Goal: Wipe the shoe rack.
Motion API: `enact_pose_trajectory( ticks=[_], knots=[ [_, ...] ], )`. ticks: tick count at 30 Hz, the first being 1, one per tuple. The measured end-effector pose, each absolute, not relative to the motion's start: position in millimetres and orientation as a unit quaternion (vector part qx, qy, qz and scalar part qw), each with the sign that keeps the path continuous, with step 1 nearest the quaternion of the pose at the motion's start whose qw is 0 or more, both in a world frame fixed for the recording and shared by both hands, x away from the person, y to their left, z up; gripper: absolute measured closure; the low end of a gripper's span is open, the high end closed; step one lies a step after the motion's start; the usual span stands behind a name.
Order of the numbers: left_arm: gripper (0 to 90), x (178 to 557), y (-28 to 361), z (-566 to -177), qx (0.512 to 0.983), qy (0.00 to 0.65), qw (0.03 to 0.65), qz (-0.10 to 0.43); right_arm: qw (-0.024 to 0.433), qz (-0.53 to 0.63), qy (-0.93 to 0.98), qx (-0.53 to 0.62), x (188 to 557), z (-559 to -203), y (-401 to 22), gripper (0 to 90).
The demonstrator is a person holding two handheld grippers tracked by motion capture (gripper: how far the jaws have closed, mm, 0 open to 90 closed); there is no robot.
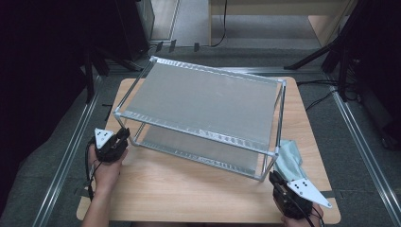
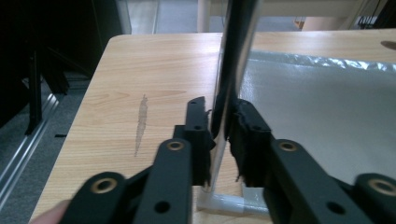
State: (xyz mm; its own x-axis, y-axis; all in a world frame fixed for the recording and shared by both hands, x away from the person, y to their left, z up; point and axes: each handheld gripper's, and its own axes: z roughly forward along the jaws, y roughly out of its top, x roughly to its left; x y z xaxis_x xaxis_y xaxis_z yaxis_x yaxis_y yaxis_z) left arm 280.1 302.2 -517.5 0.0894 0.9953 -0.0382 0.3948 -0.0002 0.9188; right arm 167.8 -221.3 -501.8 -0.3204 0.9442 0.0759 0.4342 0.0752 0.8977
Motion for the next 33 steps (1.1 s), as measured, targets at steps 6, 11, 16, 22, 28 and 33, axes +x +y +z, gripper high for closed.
enact_pose_trajectory(
  ticks=[6,11,16,22,28,33],
  knots=[
    [81.7,270.7,302.0,-517.7,0.616,0.563,0.420,0.358,0.270,0.448,0.691,0.499,170.5,-504.0,-211.0,56.5],
    [81.5,253.8,309.6,-518.6,0.618,0.559,0.428,0.350,0.295,0.436,0.664,0.531,180.8,-508.9,-207.9,79.7],
    [81.8,230.0,318.9,-519.5,0.614,0.562,0.425,0.356,0.300,0.427,0.667,0.531,190.9,-506.9,-201.4,80.6],
    [82.0,194.6,323.4,-519.6,0.621,0.556,0.424,0.354,0.297,0.421,0.665,0.540,214.0,-502.2,-196.3,80.5],
    [82.0,163.3,317.3,-522.0,0.625,0.547,0.434,0.349,0.302,0.413,0.668,0.540,237.5,-500.1,-198.1,80.8],
    [81.4,140.5,307.7,-523.9,0.628,0.539,0.453,0.331,0.299,0.414,0.653,0.559,257.3,-498.3,-203.6,80.7]
  ],
)
